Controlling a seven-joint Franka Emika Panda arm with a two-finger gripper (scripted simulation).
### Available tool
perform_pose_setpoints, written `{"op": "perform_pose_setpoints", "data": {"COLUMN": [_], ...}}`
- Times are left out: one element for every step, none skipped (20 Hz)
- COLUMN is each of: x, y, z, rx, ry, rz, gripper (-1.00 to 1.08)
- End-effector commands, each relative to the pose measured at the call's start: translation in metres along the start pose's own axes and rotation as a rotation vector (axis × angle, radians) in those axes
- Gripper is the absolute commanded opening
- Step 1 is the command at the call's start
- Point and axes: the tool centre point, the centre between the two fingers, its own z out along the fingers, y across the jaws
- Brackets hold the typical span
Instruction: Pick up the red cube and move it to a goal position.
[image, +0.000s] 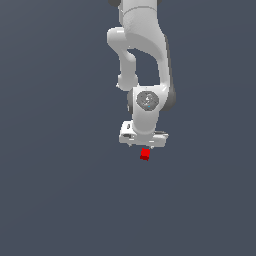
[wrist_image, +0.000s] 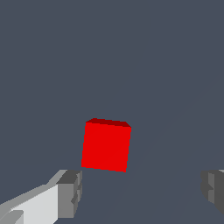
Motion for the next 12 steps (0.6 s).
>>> {"op": "perform_pose_setpoints", "data": {"x": [0.003, 0.005, 0.006, 0.008, 0.009, 0.01, 0.011, 0.012, 0.013, 0.014, 0.015, 0.015], "y": [-0.008, -0.011, -0.013, -0.015, -0.017, -0.019, -0.021, -0.022, -0.023, -0.024, -0.025, -0.025], "z": [0.016, 0.021, 0.026, 0.031, 0.035, 0.039, 0.042, 0.044, 0.047, 0.048, 0.05, 0.05], "rx": [-0.001, -0.002, -0.002, -0.003, -0.003, -0.004, -0.004, -0.004, -0.004, -0.005, -0.005, -0.005], "ry": [0.011, 0.014, 0.017, 0.02, 0.023, 0.025, 0.028, 0.029, 0.031, 0.032, 0.033, 0.033], "rz": [0.035, 0.047, 0.058, 0.068, 0.077, 0.085, 0.092, 0.098, 0.103, 0.107, 0.11, 0.112], "gripper": [1.0, 1.0, 1.0, 1.0, 1.0, 1.0, 1.0, 1.0, 1.0, 1.0, 1.0, 1.0]}}
